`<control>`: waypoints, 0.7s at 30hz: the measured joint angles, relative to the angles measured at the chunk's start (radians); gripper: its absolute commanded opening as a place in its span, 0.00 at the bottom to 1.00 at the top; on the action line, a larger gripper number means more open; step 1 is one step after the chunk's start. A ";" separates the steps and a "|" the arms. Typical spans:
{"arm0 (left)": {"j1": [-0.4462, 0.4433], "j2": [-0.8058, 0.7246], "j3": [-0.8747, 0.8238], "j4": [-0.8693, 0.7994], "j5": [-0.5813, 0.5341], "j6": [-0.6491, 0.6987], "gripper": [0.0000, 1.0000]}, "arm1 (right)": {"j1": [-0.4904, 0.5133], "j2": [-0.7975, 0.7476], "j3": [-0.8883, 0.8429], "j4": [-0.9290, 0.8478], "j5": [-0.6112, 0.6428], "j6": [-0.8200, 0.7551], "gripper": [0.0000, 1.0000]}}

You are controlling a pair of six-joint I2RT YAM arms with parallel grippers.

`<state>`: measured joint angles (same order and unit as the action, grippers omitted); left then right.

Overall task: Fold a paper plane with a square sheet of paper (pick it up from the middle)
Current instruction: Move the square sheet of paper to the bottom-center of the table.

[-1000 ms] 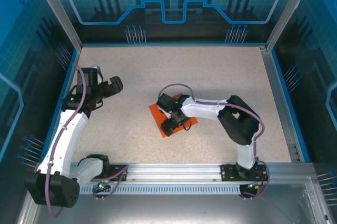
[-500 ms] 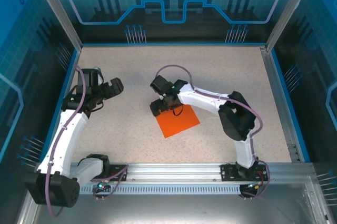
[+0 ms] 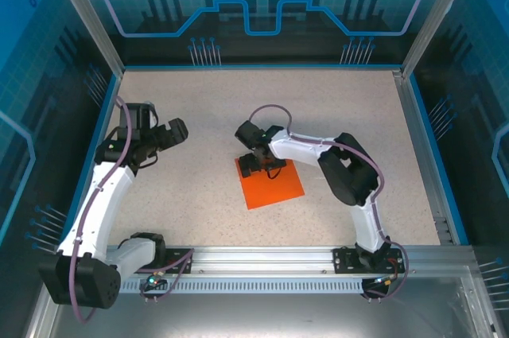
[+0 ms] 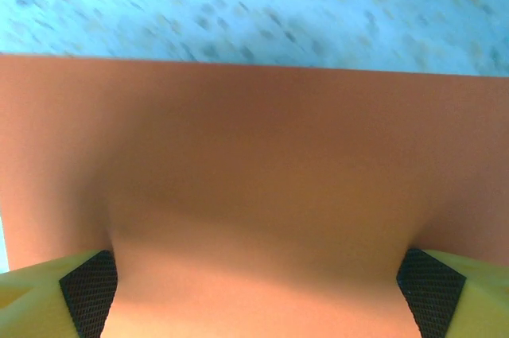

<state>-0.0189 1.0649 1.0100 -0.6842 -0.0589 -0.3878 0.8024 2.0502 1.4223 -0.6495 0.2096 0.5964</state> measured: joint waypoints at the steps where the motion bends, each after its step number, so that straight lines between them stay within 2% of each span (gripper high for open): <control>1: 0.000 0.002 0.000 0.000 0.002 0.000 0.98 | 0.000 -0.027 -0.043 0.008 0.004 0.012 0.97; 7: 0.000 0.010 0.000 0.000 0.005 0.000 0.98 | 0.000 -0.167 -0.236 0.024 0.011 0.056 0.97; 21: 0.000 0.010 -0.004 0.000 0.009 -0.004 0.98 | 0.000 -0.268 -0.229 -0.113 -0.012 0.175 1.00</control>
<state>-0.0189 1.0748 1.0058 -0.6842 -0.0502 -0.3920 0.8024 1.7821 1.1938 -0.7624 0.1974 0.7712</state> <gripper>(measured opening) 0.985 0.994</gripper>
